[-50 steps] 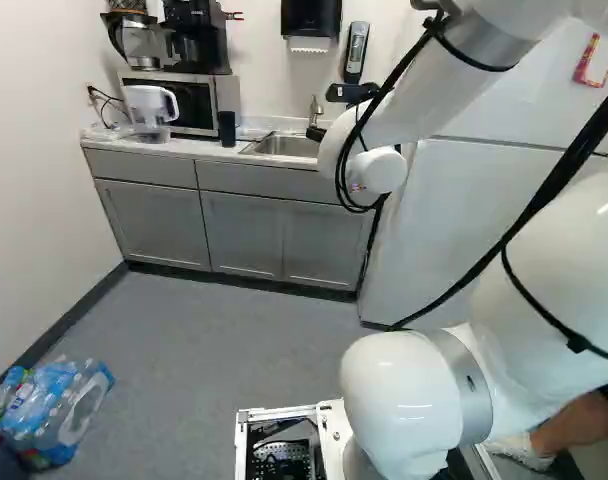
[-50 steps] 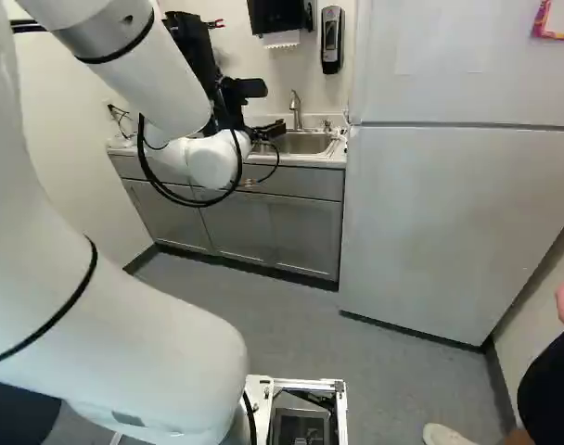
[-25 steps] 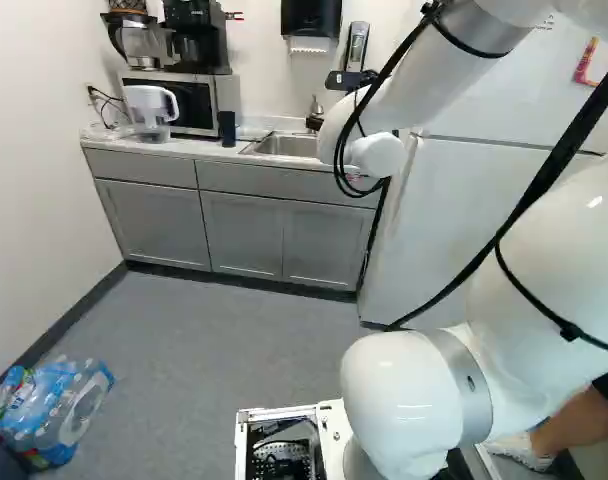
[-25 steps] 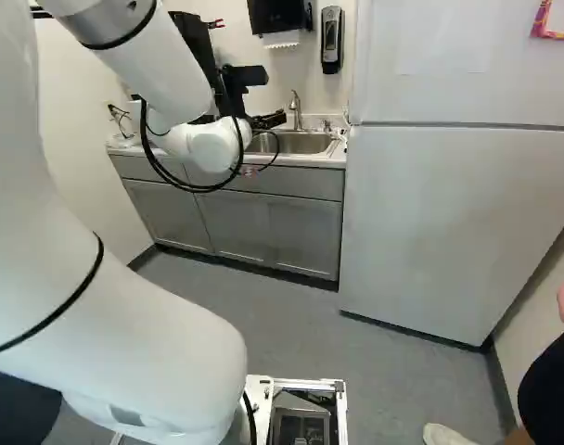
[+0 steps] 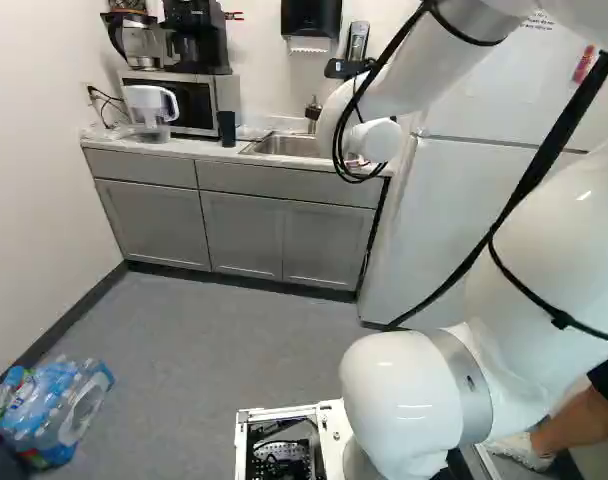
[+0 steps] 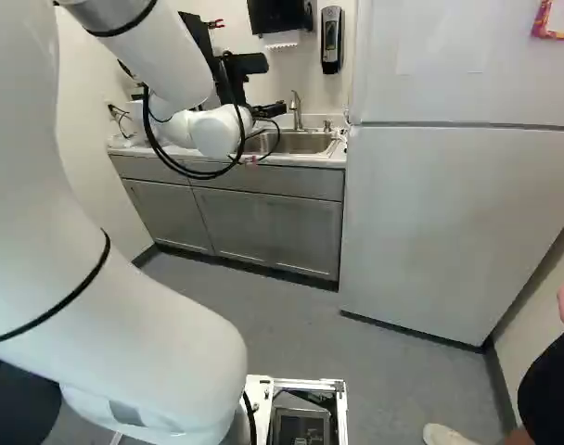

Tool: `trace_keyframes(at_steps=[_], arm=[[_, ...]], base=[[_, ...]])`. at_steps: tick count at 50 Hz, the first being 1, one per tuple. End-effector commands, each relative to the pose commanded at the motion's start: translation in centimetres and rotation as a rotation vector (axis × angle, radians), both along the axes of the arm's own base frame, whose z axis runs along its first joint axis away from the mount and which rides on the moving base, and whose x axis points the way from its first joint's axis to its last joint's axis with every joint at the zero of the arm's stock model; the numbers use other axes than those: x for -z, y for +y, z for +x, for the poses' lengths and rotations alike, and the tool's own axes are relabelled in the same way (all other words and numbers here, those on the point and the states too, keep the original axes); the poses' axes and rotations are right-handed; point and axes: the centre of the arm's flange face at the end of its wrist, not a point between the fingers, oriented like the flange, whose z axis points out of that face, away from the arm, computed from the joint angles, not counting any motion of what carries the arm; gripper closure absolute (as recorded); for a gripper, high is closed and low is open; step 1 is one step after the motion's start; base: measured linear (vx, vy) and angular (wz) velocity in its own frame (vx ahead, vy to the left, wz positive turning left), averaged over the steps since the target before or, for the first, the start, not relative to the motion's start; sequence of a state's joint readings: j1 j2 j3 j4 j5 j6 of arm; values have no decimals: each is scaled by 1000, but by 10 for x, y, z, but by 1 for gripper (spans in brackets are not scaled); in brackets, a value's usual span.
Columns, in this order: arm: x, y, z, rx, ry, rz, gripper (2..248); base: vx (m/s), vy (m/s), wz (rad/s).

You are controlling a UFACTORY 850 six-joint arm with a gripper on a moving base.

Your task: Rinse the cup and place it in the tray

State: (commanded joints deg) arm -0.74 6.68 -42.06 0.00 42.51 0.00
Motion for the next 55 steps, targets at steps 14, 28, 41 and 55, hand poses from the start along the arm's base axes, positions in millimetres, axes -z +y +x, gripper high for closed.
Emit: trace_keyframes(at_steps=[14, 28, 41, 55], arm=[[-13, 0, 12, 0, -2, 0, 3], [-26, 0, 24, 0, -3, 0, 3], [-38, 0, 35, -1, -4, 0, 3], [-50, 0, 44, -1, -1, 0, 3]], base=[[0, 0, 0], [0, 0, 0], [0, 0, 0], [0, 0, 0]])
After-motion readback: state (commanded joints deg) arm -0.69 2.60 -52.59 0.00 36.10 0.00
